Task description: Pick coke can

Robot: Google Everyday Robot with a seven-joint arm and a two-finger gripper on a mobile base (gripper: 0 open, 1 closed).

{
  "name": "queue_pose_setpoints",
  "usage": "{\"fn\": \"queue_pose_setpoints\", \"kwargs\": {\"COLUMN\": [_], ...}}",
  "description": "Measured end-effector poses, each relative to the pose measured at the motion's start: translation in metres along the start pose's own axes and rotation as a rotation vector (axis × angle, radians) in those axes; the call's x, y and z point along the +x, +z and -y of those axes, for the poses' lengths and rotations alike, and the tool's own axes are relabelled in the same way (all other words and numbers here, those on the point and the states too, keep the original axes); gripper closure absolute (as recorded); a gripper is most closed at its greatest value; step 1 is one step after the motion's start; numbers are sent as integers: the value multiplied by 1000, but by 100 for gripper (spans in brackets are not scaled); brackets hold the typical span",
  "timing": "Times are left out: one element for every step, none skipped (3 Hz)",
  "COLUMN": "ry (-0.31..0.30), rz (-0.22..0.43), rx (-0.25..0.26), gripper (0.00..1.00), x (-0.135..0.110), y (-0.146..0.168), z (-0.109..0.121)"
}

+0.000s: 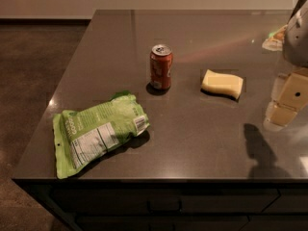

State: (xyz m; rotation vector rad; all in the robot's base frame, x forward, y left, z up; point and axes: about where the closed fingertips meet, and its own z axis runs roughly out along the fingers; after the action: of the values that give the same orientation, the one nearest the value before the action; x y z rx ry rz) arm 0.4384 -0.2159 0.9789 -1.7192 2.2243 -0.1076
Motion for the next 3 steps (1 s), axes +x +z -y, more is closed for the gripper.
{"fn": "queue_pose_setpoints", "kwargs": {"ry": [0, 5, 39], "rz": [0, 1, 34], "rx": [0, -2, 7], "gripper": [0, 0, 0], "x": [0, -2, -9], "y": [0, -1, 5], "z": [0, 5, 27]}}
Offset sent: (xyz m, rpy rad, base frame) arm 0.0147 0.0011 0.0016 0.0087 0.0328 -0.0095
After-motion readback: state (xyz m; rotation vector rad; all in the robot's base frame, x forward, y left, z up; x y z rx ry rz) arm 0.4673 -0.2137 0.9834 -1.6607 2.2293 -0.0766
